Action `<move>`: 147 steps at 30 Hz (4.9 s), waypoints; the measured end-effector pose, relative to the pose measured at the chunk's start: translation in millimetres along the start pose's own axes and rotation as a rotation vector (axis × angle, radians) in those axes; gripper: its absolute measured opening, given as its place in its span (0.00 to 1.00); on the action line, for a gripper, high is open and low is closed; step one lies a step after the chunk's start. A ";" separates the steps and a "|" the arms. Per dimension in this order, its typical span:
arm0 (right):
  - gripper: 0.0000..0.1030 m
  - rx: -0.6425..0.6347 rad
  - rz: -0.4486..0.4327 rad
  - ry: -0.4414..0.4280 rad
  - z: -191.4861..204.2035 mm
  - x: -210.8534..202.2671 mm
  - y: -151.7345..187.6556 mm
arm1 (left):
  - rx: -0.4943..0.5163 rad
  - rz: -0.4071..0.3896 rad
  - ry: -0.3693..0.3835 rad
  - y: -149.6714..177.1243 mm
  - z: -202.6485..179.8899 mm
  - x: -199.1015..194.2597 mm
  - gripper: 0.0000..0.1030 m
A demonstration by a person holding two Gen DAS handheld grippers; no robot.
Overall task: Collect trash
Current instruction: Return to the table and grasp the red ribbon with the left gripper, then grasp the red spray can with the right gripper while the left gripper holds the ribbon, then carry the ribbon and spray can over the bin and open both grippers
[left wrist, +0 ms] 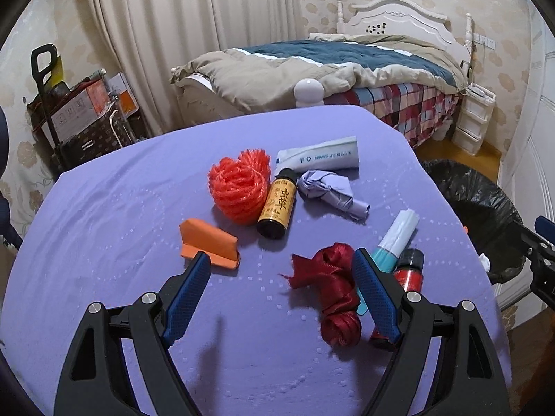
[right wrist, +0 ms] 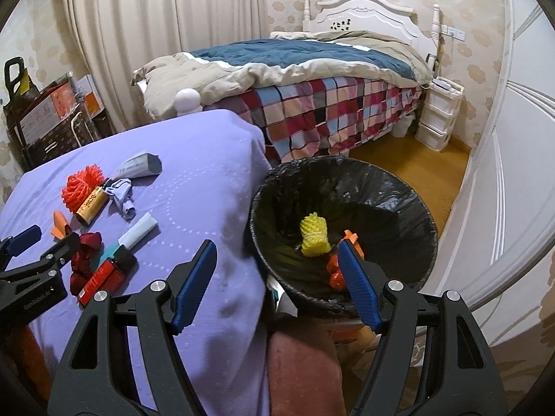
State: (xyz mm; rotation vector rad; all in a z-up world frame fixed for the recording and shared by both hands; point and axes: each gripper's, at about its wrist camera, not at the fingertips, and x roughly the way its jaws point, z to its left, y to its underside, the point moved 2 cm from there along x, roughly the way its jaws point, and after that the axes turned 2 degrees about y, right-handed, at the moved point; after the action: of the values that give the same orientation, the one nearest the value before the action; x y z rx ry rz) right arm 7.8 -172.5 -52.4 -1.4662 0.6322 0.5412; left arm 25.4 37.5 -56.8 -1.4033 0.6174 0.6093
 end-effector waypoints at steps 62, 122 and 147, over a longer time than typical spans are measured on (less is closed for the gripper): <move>0.49 -0.203 0.123 -0.172 118.7 14.1 20.3 | -0.177 0.068 0.075 51.8 99.5 -14.5 0.63; 0.23 0.040 -0.044 0.093 -87.9 59.5 -47.0 | 0.125 -0.083 0.359 -81.8 -152.2 39.6 0.22; 0.25 0.108 -0.010 0.101 -125.0 91.7 -49.4 | 0.181 -0.011 0.326 -93.3 -195.6 76.0 0.50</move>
State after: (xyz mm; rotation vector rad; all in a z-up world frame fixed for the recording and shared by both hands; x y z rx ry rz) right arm 100.6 -303.4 -79.0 -1.4003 0.7223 0.4212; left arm 138.5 -162.3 -59.1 -1.3432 0.9002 0.3074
